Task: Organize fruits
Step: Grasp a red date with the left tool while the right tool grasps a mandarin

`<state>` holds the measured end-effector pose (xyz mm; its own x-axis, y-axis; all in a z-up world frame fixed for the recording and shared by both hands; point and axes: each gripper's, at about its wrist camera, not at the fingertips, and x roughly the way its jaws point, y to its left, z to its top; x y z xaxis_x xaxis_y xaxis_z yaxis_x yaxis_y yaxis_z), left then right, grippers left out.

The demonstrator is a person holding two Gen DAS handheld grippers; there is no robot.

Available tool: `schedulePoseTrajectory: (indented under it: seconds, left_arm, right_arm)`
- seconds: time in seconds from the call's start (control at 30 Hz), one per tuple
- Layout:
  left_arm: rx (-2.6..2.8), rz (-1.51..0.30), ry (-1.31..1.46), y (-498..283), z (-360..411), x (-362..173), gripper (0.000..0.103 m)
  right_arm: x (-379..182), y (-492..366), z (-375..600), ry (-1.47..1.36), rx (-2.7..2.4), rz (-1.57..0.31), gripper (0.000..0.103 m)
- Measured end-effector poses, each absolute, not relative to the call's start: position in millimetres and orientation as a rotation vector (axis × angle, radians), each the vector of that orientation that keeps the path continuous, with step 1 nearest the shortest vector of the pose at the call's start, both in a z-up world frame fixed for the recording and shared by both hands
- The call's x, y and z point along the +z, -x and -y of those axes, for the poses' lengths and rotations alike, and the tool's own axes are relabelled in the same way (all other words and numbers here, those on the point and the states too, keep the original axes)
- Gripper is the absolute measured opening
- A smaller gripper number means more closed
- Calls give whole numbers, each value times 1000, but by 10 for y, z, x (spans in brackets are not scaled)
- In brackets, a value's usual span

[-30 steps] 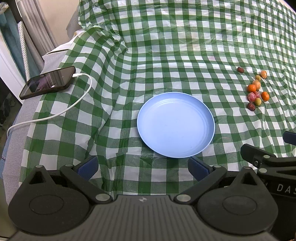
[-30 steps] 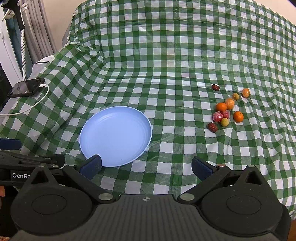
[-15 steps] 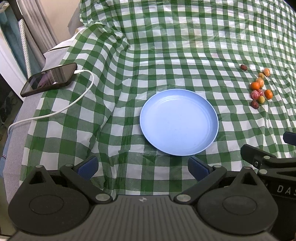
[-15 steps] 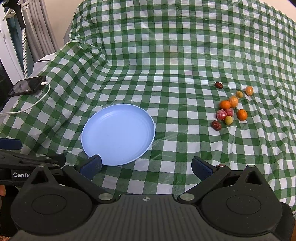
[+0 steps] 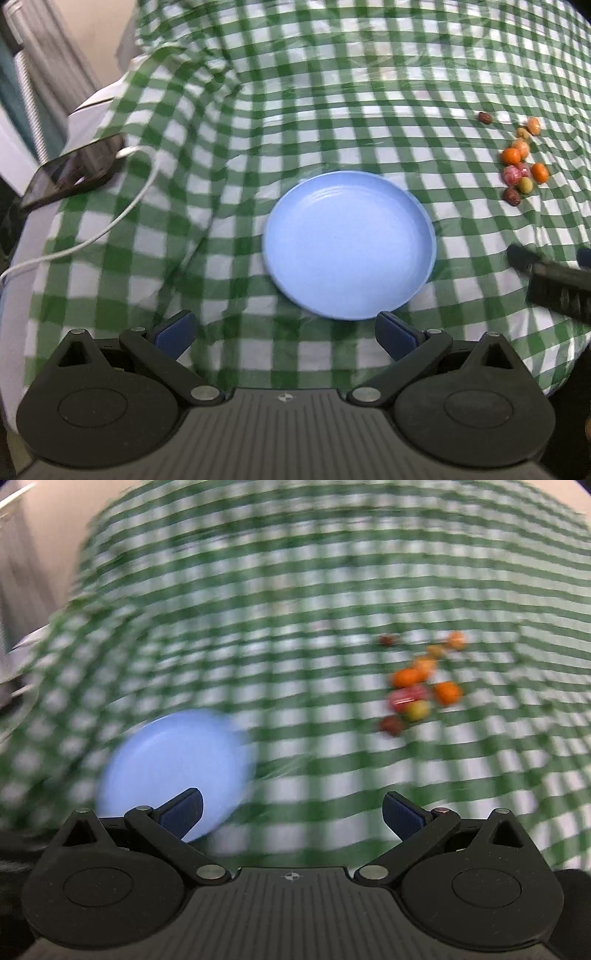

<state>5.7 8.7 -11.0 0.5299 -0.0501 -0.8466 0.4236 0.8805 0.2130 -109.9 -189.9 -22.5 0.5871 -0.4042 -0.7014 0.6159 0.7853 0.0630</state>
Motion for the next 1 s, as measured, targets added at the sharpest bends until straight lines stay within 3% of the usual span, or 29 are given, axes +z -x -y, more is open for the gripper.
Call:
schedulePoseTrajectory:
  seconds: [0.23, 0.5, 0.6, 0.67, 0.7, 0.77, 0.8, 0.9, 1.0]
  left_arm:
    - [-441, -992, -451, -242, 593, -229, 103]
    - [-629, -994, -534, -489, 1838, -695, 103]
    - [-669, -1009, -561, -599, 2244, -954, 103]
    - [-682, -1018, -564, -657, 2453, -1106, 102]
    - [-695, -1025, -564, -675, 2541, -1168, 102]
    - [-724, -1028, -563, -692, 2696, -1263, 100]
    - [-732, -1025, -564, -697, 2740, -1296, 100]
    - [-756, -1009, -581, -688, 2907, -1387, 95]
    - [-791, -1005, -579, -681, 3016, -1451, 83]
  right_arm:
    - [-616, 1297, 2948, -258, -883, -620, 103]
    - [-1212, 1039, 4040, -309, -819, -652, 99]
    - [-1365, 897, 4186, -289, -734, -636, 85]
    - [-1463, 767, 4227, -249, -691, -646, 70]
    - [-1477, 682, 4248, -236, -680, -646, 69]
    - [-1531, 649, 4303, -234, -644, -608, 44]
    - [-1539, 646, 4340, -246, -612, -598, 39]
    - [-1509, 662, 4506, -274, -684, -593, 36]
    - [-1506, 844, 4713, -312, -813, -572, 37]
